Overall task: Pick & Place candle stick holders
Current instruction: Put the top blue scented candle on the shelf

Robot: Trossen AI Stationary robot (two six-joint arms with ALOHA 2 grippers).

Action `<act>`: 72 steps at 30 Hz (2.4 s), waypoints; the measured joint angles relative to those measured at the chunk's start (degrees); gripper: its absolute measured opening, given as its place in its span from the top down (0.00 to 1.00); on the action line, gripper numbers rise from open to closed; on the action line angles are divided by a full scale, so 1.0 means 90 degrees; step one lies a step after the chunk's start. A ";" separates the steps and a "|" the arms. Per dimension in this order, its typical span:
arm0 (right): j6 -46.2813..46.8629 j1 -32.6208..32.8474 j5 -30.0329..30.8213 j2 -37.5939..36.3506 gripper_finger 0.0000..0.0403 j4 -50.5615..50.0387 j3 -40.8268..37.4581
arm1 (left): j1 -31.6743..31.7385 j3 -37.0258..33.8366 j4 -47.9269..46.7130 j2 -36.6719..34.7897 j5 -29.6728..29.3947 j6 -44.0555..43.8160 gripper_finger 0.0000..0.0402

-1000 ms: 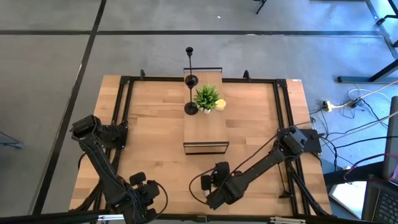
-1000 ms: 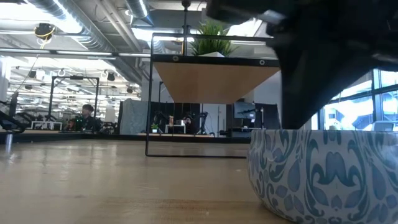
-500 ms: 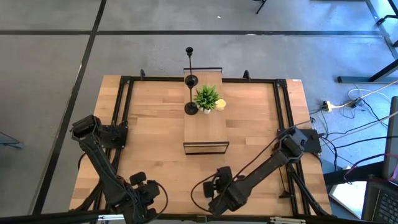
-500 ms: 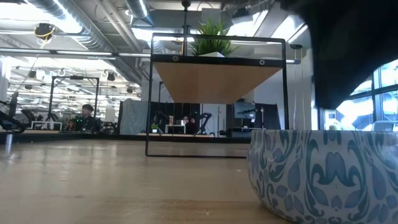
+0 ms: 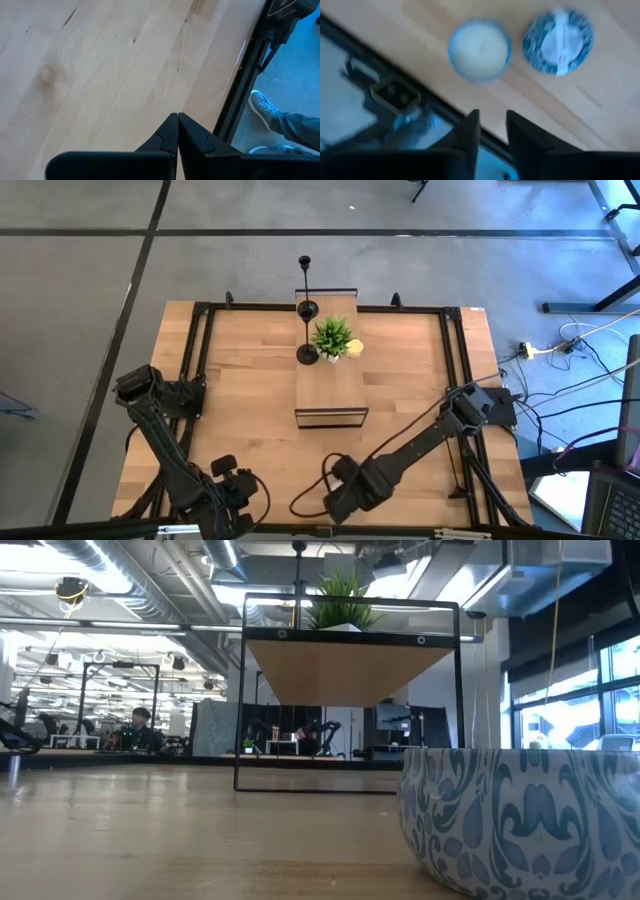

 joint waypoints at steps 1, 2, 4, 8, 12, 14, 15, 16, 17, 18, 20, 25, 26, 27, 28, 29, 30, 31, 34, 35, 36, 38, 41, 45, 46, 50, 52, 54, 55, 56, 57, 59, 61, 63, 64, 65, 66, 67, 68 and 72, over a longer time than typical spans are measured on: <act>-0.0108 -0.0010 -0.0097 0.0000 0.70 -0.0025 0.0002 | 0.0000 0.0000 0.0000 0.0000 -0.0005 -0.0001 1.00; -0.0196 -0.0021 -0.0176 0.0000 0.66 -0.0082 0.0002 | 0.0000 0.0000 0.0000 0.0000 -0.0029 -0.0001 1.00; -0.0329 -0.0057 -0.0326 -0.0002 0.57 -0.0310 0.0002 | 0.0000 0.0000 0.0001 0.0000 -0.0050 -0.0001 1.00; -0.0007 -0.0162 -0.0505 -0.0003 0.41 -0.1109 -0.0005 | 0.0000 0.0000 0.0012 0.0000 -0.0185 -0.0060 1.00; 0.0506 -0.0316 -0.0645 -0.0010 0.28 -0.1319 -0.0095 | -0.0005 0.0000 0.0117 0.0000 -0.0359 -0.0106 1.00; 0.0623 -0.0389 -0.0595 -0.0012 0.23 -0.1101 -0.0095 | -0.0005 0.0000 0.0182 0.0000 -0.0439 -0.0110 1.00; 0.0676 -0.0416 -0.0517 -0.0012 0.21 -0.1017 -0.0095 | -0.0005 0.0000 0.0183 0.0000 -0.0469 -0.0110 1.00; 0.0722 -0.0448 -0.0472 -0.0012 0.20 -0.0974 -0.0095 | -0.0005 0.0000 0.0187 0.0000 -0.0492 -0.0110 1.00; 0.0773 -0.0473 -0.0446 -0.0012 0.19 -0.0974 -0.0095 | -0.0005 0.0000 0.0191 0.0000 -0.0505 -0.0116 1.00; 0.0814 -0.0497 -0.0401 -0.0012 0.18 -0.0976 -0.0095 | -0.0005 0.0000 0.0189 0.0000 -0.0514 -0.0125 1.00; 0.0853 -0.0538 -0.0299 -0.0012 0.18 -0.1003 -0.0096 | -0.0005 0.0000 0.0190 0.0000 -0.0529 -0.0139 1.00; 0.0877 -0.0643 -0.0232 -0.0015 0.18 -0.0950 -0.0337 | -0.0005 0.0000 0.0192 0.0000 -0.0544 -0.0176 1.00; 0.0883 -0.0647 -0.0230 -0.0015 0.18 -0.0894 -0.0420 | -0.0007 0.0000 0.0193 0.0000 -0.0540 -0.0176 1.00; 0.0926 -0.0649 -0.0232 -0.0015 0.18 -0.0737 -0.0540 | -0.0018 0.0000 0.0191 0.0000 -0.0538 -0.0176 1.00; 0.0972 -0.0648 -0.0232 -0.0015 0.18 -0.0552 -0.0662 | -0.0032 0.0000 0.0191 0.0000 -0.0540 -0.0176 1.00; 0.1016 -0.0643 -0.0233 -0.0011 0.18 -0.0409 -0.0764 | -0.0040 0.0000 0.0192 0.0000 -0.0536 -0.0176 1.00; 0.1083 -0.0639 -0.0234 -0.0010 0.18 -0.0318 -0.0836 | -0.0045 0.0000 0.0191 0.0000 -0.0520 -0.0176 1.00; 0.1157 -0.0632 -0.0235 -0.0010 0.18 -0.0248 -0.0883 | -0.0052 0.0000 0.0193 0.0000 -0.0479 -0.0177 1.00; 0.1363 -0.0608 -0.0183 -0.0014 0.18 -0.0140 -0.1044 | -0.0053 0.0000 0.0191 0.0001 -0.0358 -0.0178 1.00; 0.1436 -0.0608 -0.0155 -0.0012 0.18 -0.0181 -0.1088 | -0.0053 0.0000 0.0193 0.0000 -0.0340 -0.0178 1.00; 0.1465 -0.0608 -0.0130 -0.0012 0.18 -0.0186 -0.1125 | -0.0053 0.0000 0.0193 0.0000 -0.0336 -0.0178 1.00; 0.1494 -0.0608 -0.0137 -0.0015 0.18 -0.0110 -0.1208 | -0.0053 0.0000 0.0191 0.0002 -0.0318 -0.0178 1.00; 0.1540 -0.0603 -0.0151 -0.0015 0.18 0.0110 -0.1406 | -0.0053 0.0000 0.0193 0.0002 -0.0243 -0.0174 1.00; 0.1662 -0.0603 -0.0182 -0.0015 0.18 0.0401 -0.1605 | -0.0056 0.0000 0.0191 0.0002 -0.0212 -0.0173 1.00; 0.1684 -0.0603 -0.0184 -0.0015 0.18 0.0474 -0.1649 | -0.0056 0.0000 0.0193 0.0002 -0.0195 -0.0171 1.00; 0.1730 -0.0603 -0.0179 -0.0015 0.18 0.0480 -0.1789 | -0.0058 0.0000 0.0193 0.0002 -0.0162 -0.0169 1.00; 0.1730 -0.0603 -0.0179 -0.0015 0.18 0.0590 -0.1875 | -0.0058 0.0000 0.0193 0.0002 -0.0146 -0.0166 1.00; 0.1745 -0.0604 -0.0179 -0.0015 0.18 0.0797 -0.2013 | -0.0058 0.0000 0.0191 0.0002 -0.0132 -0.0166 1.00; 0.1780 -0.0603 -0.0181 -0.0015 0.18 0.0905 -0.2083 | -0.0058 0.0000 0.0192 0.0002 -0.0105 -0.0166 1.00; 0.1786 -0.0603 -0.0180 -0.0015 0.18 0.0981 -0.2143 | -0.0058 0.0000 0.0192 0.0002 -0.0090 -0.0162 1.00; 0.1794 -0.0603 -0.0180 -0.0015 0.18 0.1066 -0.2200 | -0.0058 0.0000 0.0193 0.0002 -0.0081 -0.0162 1.00; 0.1804 -0.0603 -0.0159 -0.0015 0.18 0.1207 -0.2312 | -0.0058 0.0000 0.0193 0.0002 -0.0036 -0.0164 1.00; 0.1829 -0.0603 -0.0116 -0.0021 0.18 0.1213 -0.2367 | -0.0058 0.0000 0.0193 0.0002 0.0010 -0.0161 1.00; 0.1859 -0.0603 -0.0039 -0.0024 0.18 0.1157 -0.2373 | -0.0058 0.0000 0.0193 0.0002 0.0024 -0.0166 1.00; 0.1879 -0.0603 -0.0009 -0.0024 0.18 0.1135 -0.2373 | -0.0058 0.0000 0.0193 0.0002 0.0040 -0.0166 1.00; 0.1878 -0.0603 0.0013 -0.0024 0.18 0.1125 -0.2373 | -0.0058 0.0000 0.0193 0.0002 0.0062 -0.0164 1.00; 0.1878 -0.0603 0.0032 -0.0024 0.18 0.1119 -0.2373 | -0.0058 0.0000 0.0193 0.0002 0.0077 -0.0166 1.00; 0.1878 -0.0603 0.0069 -0.0024 0.18 0.1119 -0.2373 | -0.0058 0.0000 0.0193 0.0002 0.0083 -0.0166 1.00; 0.1878 -0.0601 0.0109 -0.0024 0.18 0.1119 -0.2375 | -0.0058 0.0000 0.0191 0.0002 0.0084 -0.0169 1.00; 0.1778 -0.0594 0.0165 -0.0024 0.18 0.1250 -0.2380 | -0.0058 0.0000 0.0193 0.0002 0.0084 -0.0171 1.00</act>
